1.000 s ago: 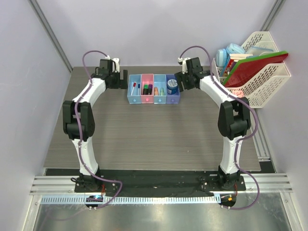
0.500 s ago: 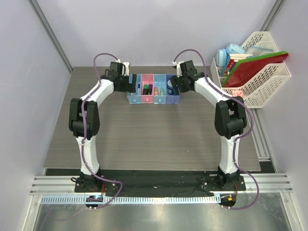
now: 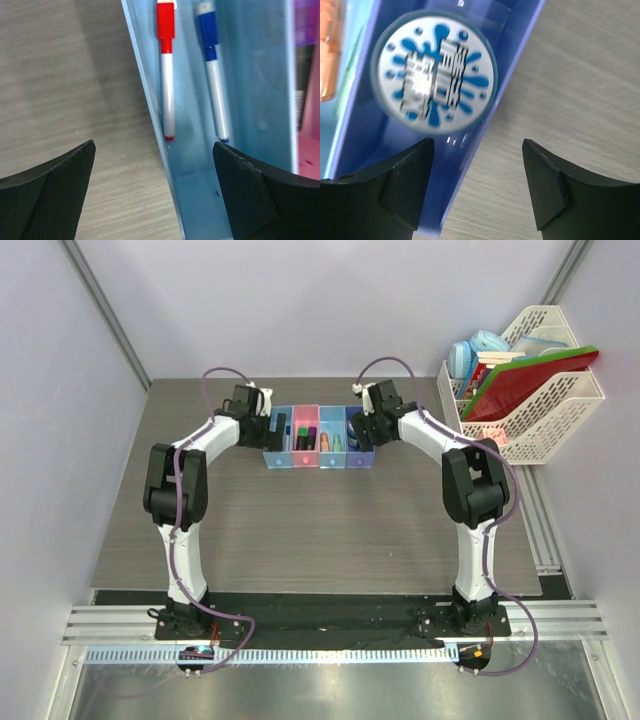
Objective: Sort the stationery into containers
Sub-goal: Move the storage box to the center of the board.
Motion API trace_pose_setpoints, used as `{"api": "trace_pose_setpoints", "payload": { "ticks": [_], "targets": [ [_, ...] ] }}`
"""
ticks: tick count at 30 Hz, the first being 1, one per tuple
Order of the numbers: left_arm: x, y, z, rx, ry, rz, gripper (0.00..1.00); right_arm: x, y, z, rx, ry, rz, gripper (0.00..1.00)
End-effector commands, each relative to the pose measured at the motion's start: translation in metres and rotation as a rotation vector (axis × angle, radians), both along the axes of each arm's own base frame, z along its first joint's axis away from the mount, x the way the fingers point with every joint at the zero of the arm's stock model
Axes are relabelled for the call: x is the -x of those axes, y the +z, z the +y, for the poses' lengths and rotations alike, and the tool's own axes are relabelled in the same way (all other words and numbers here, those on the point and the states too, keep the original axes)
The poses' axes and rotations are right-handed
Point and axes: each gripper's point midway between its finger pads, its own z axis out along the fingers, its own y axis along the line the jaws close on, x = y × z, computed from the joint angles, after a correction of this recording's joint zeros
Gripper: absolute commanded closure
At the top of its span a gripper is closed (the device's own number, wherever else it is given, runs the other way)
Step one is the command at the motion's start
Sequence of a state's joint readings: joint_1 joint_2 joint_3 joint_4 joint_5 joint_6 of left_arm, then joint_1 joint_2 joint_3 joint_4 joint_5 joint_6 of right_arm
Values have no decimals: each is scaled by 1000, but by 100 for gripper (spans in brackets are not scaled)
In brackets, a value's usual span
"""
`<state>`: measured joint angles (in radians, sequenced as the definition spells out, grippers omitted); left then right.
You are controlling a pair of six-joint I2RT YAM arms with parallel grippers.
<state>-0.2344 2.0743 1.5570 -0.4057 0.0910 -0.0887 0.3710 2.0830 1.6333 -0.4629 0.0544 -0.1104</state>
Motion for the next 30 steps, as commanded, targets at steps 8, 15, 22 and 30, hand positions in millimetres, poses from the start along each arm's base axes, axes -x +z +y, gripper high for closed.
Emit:
{"api": "trace_pose_setpoints", "payload": {
  "ticks": [8,15,22,30],
  "targets": [
    [54,21,-10,6,-87,8,0,56,15,4,17,36,15,23],
    [92,30,-14,43,-105,22,0,82,23,-2,19,44,14,23],
    [106,15,-12,15,-121,62,0,96,17,-1,24,61,35,23],
    [106,13,-8,-11,-129,60,0,105,21,2,33,78,26,23]
  ]
}}
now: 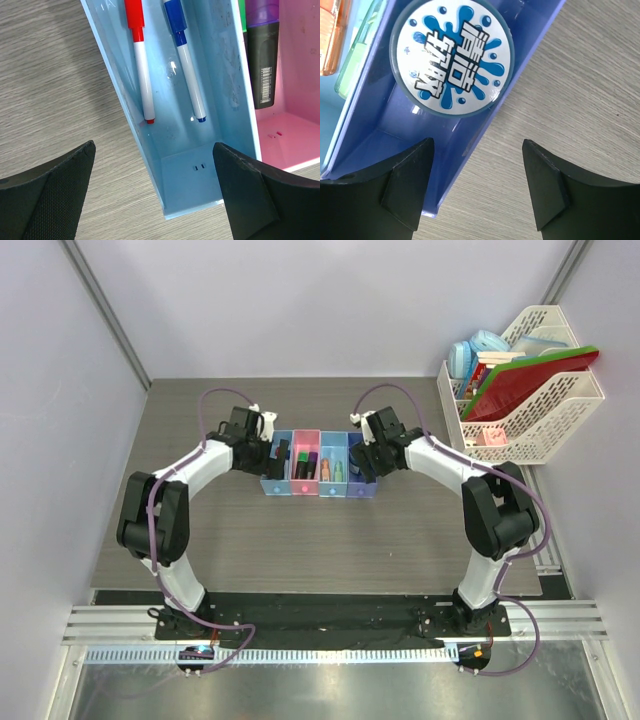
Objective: Sort the stationery into containers
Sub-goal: Move the storage box to the center of the board.
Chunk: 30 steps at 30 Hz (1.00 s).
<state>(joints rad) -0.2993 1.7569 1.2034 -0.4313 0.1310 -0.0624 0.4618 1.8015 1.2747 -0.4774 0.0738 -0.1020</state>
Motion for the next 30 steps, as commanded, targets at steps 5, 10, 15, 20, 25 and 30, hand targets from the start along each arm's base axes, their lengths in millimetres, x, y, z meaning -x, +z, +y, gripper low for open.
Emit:
{"api": "trace_pose_setpoints", "payload": {
  "ticks": [5,10,15,20,25,30],
  "targets": [
    [9,3,-6,12,-35,5,0,5,26,1,-6,5,-65,23],
    [11,4,-10,14,-45,4,0,4,25,2,-9,7,-62,23],
    [2,18,-2,-22,-28,-49,0,2,29,0,2,9,-76,23],
    [-11,72,-1,-1,-38,-174,0,-9,58,0,3,12,-143,23],
    [-24,159,2,36,-11,-372,0,-19,109,-1,-10,2,-243,22],
    [-20,212,21,5,22,-492,0,-20,186,-9,-33,-13,-380,3]
  ]
}}
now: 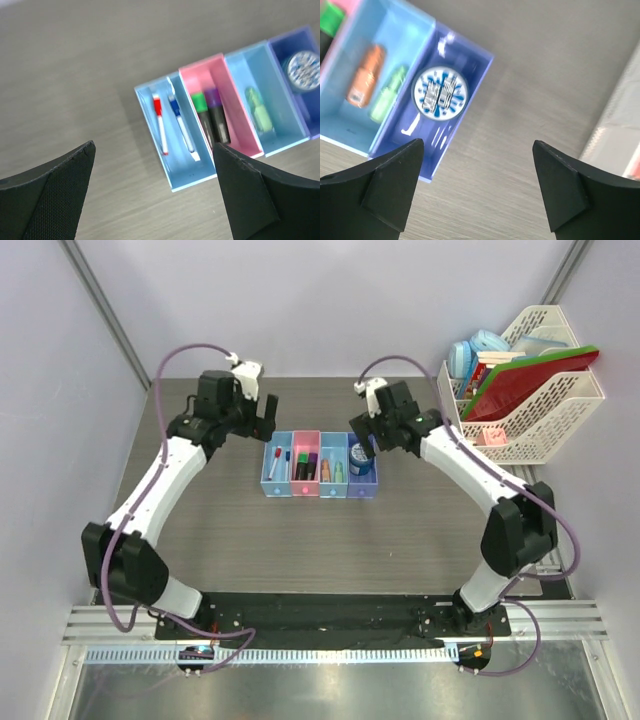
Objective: Sort the stationery into containers
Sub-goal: Move the storage box to the center of the board, then reset both arms
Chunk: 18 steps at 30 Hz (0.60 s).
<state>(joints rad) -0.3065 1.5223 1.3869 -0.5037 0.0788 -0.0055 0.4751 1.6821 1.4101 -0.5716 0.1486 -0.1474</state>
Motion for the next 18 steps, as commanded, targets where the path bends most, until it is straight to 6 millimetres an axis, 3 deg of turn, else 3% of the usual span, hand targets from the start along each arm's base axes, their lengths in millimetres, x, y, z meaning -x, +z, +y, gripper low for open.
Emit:
{"api": "trace_pose_setpoints", "payload": {
  "ticks": [1,3,4,6,8,9,11,12,13,14,16,18],
  "targets": [
    [9,69,23,-17,45,-162,0,-3,113,-8,-49,-16,-230,0],
    [13,74,31,-20,67,-179,0,1,131,-18,-38,-42,-269,0],
    [16,85,41,-26,108,-209,0,3,139,-22,-35,-50,-289,0],
    [20,86,60,-38,169,-222,0,6,149,-33,-12,-76,-323,0],
    [29,97,84,-28,233,-255,0,13,161,-50,-1,-120,-362,0],
    [34,93,91,-30,249,-249,0,16,166,-57,-10,-132,-377,0],
    [47,103,110,-19,290,-286,0,23,176,-87,-37,-194,-420,0],
    [52,96,128,-27,335,-274,0,26,176,-93,-82,-188,-421,0],
    [57,96,134,-16,343,-280,0,29,165,-103,-103,-203,-406,0],
    [67,102,155,-14,398,-304,0,34,182,-132,-138,-267,-472,0],
    [79,89,159,20,376,-284,0,43,168,-141,-179,-261,-455,0],
    [94,78,178,29,421,-282,0,53,169,-159,-194,-300,-486,0]
  ]
}}
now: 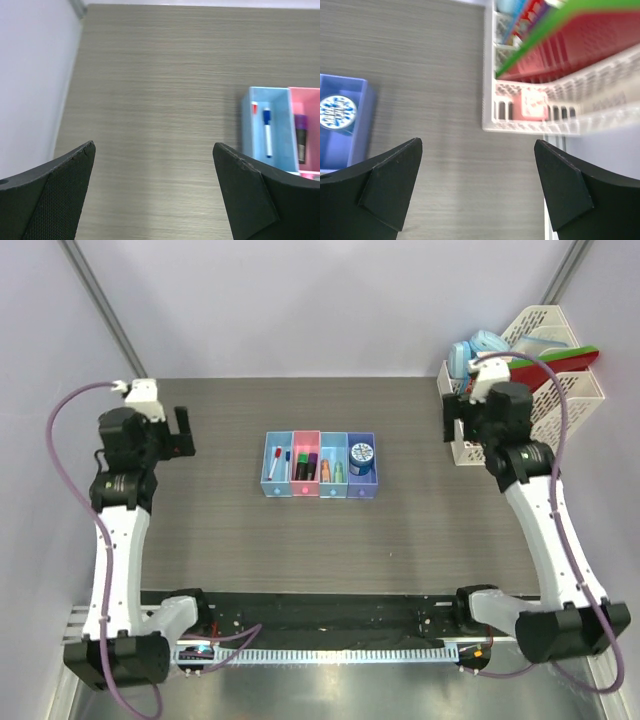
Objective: Sort the stationery into containers
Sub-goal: Reset both arms
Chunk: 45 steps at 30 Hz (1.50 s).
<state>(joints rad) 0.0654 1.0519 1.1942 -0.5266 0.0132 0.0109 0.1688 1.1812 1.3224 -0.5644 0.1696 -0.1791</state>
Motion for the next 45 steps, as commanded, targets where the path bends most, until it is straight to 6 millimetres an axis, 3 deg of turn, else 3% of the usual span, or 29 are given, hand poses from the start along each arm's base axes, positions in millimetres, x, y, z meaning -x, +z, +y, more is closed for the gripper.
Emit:
{"api": "trace_pose_setpoints", "payload": {
  "ticks": [1,3,4,6,8,12,15,23,45],
  "targets": [
    [26,-10,18,45,1,-26,0,19,-5,-15,-88,13,-62,0],
    [36,-28,30,72,14,-16,0,26,-9,-25,-100,-14,-81,0],
    [39,-35,33,86,10,-12,0,30,-24,-28,-99,-26,-56,0],
    [45,-55,40,141,6,1,0,34,-28,-20,-117,17,-67,0],
    [47,-60,51,168,21,-29,0,39,-34,-33,-127,-28,-85,0],
    [46,-88,56,237,40,-12,0,40,-39,-32,-145,-33,-77,0],
    [45,-95,56,254,47,-22,0,37,-42,-31,-163,-34,-70,0],
    [49,-95,52,252,39,-33,0,31,-55,-31,-162,-39,-34,0],
    [49,-104,45,288,5,-7,0,33,-58,-22,-175,11,-23,0]
  ]
}}
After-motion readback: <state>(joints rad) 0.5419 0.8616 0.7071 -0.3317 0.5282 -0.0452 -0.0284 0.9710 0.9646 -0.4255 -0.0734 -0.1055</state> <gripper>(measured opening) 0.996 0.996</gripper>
